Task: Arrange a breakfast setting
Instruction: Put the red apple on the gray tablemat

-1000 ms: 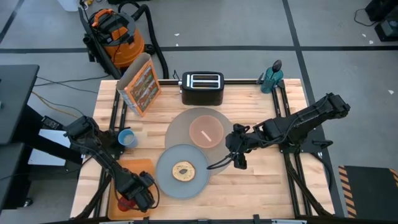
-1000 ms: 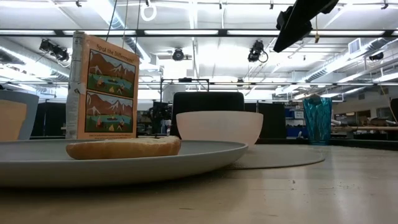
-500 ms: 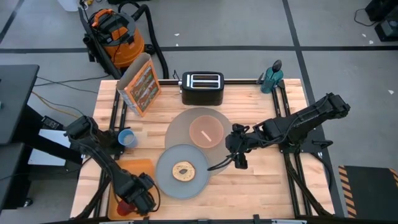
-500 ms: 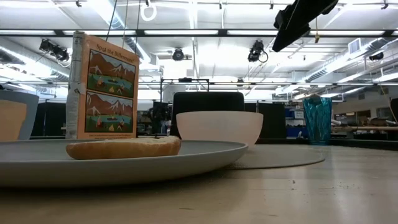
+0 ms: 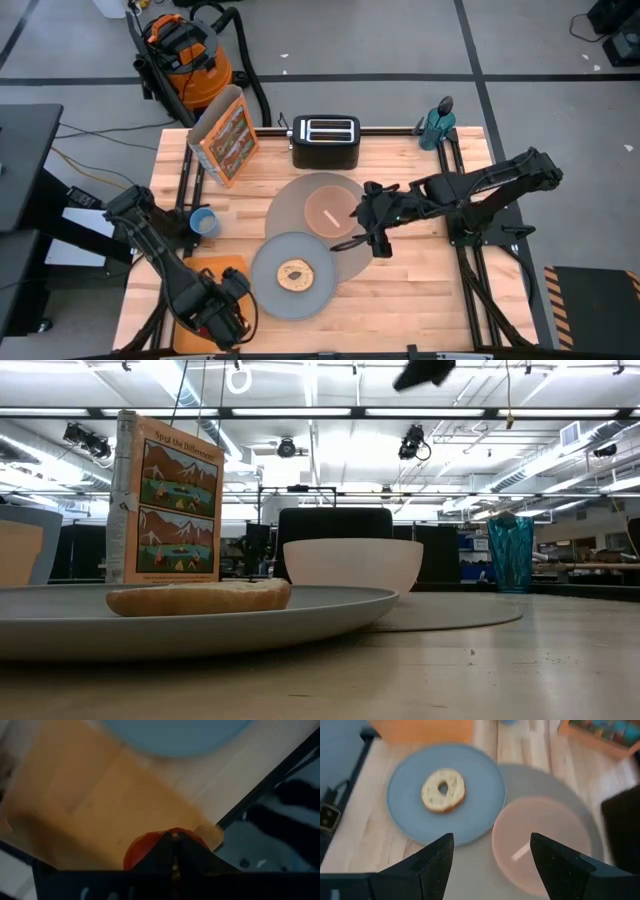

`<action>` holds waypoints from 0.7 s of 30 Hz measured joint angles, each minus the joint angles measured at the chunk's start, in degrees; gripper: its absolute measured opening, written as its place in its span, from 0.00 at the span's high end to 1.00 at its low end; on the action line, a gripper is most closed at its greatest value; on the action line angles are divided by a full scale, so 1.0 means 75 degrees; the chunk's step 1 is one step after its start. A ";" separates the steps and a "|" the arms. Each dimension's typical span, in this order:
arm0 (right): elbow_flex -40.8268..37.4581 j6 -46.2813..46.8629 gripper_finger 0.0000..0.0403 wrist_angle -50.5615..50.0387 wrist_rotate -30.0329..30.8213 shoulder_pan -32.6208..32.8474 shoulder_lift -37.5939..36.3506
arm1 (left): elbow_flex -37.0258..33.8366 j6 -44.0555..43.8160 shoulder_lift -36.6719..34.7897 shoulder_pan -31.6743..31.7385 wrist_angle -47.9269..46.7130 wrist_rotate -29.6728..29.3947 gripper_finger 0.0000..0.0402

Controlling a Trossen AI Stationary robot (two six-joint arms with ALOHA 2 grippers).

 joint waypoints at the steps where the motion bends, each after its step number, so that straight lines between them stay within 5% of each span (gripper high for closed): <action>1: 0.0105 -0.0064 0.33 -0.0013 0.0000 -0.0008 0.0000 | 0.0168 0.0000 0.0000 0.0038 -0.0116 -0.0117 0.95; 16: 0.0959 -0.0188 0.33 -0.0526 -0.0077 0.0084 -0.0385 | 0.1987 0.1220 -0.0004 0.0939 -0.0951 -0.1370 0.95; 21: 0.0959 -0.0114 0.33 -0.0540 -0.0061 0.0179 -0.1025 | 0.2440 0.2042 -0.0009 0.1431 -0.1024 -0.2638 0.95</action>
